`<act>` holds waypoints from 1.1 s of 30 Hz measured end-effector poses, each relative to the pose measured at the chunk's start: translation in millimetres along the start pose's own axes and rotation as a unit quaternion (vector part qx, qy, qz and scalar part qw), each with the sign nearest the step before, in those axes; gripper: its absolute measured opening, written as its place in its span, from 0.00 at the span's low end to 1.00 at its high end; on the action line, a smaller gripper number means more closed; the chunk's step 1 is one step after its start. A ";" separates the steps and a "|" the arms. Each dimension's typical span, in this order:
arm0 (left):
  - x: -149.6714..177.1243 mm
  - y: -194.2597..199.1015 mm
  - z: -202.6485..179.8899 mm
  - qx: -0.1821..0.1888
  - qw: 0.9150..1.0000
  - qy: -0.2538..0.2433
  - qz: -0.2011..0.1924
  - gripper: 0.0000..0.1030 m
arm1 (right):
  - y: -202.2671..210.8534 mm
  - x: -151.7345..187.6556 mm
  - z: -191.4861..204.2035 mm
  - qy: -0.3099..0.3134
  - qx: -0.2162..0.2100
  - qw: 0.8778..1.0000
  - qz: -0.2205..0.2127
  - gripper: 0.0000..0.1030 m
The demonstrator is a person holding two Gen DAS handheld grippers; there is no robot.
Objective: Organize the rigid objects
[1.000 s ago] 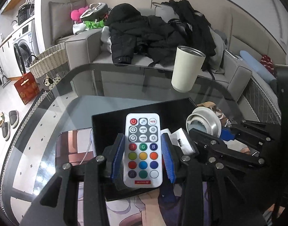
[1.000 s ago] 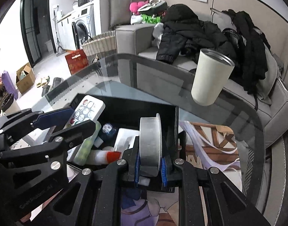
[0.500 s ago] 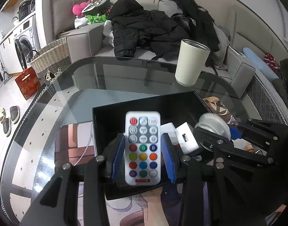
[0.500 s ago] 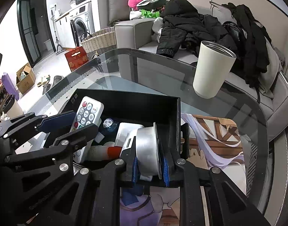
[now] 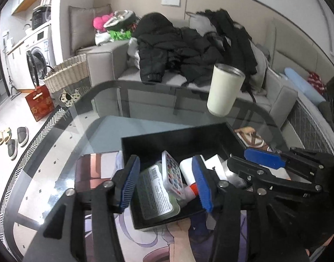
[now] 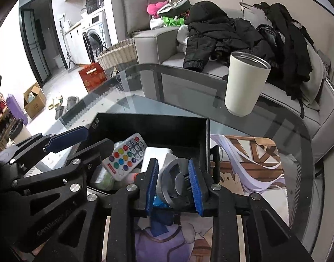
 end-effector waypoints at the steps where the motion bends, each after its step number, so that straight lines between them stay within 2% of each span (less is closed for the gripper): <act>1: -1.0 5.8 1.1 -0.002 1.000 0.003 -0.009 0.52 | 3.3 -0.9 1.0 -0.002 -0.004 1.000 -0.005 0.28; 9: 1.2 42.9 2.8 -0.013 0.998 0.010 -0.057 0.55 | 42.6 -2.3 11.3 -0.006 -0.026 0.998 -0.058 0.31; 11: 3.4 52.2 8.0 -0.025 0.997 0.021 -0.070 0.58 | 51.5 -0.6 13.3 -0.008 -0.035 0.997 -0.068 0.36; 13: 4.7 60.2 11.3 -0.036 0.995 0.026 -0.084 0.61 | 65.0 0.9 14.9 -0.011 -0.044 0.995 -0.088 0.54; 15: 4.8 66.8 10.8 -0.046 0.994 0.022 -0.096 0.70 | 77.9 1.2 16.3 -0.012 -0.045 0.993 -0.111 0.64; 17: 5.8 76.1 13.2 -0.060 0.992 0.019 -0.113 0.79 | 91.2 2.3 17.5 -0.008 -0.044 0.990 -0.134 0.69; 20: 6.3 90.2 13.6 -0.066 0.988 0.013 -0.139 0.88 | 109.9 7.0 17.8 -0.011 -0.045 0.986 -0.161 0.82; 23: 9.5 106.1 15.2 -0.084 0.983 0.005 -0.165 0.96 | 121.1 12.8 16.6 -0.021 -0.044 0.982 -0.184 0.86; 28: 26.0 128.7 19.2 -0.124 0.968 0.004 -0.219 0.99 | 139.4 25.7 11.6 -0.007 -0.010 0.971 -0.240 0.97; 33: 50.5 129.6 16.7 -0.136 0.965 0.000 -0.225 1.00 | 145.8 47.0 7.5 -0.010 0.007 0.965 -0.264 0.99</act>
Point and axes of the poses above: each gripper's, at about its wrist camera, not at the fingertips, and y roughly against the way its jaws point, z to its left, x to its underside, the point moved 10 cm from there along -y, roughly the way its jaws point, and after that the axes turned 3 degrees about -x, right-handed, at the moved point
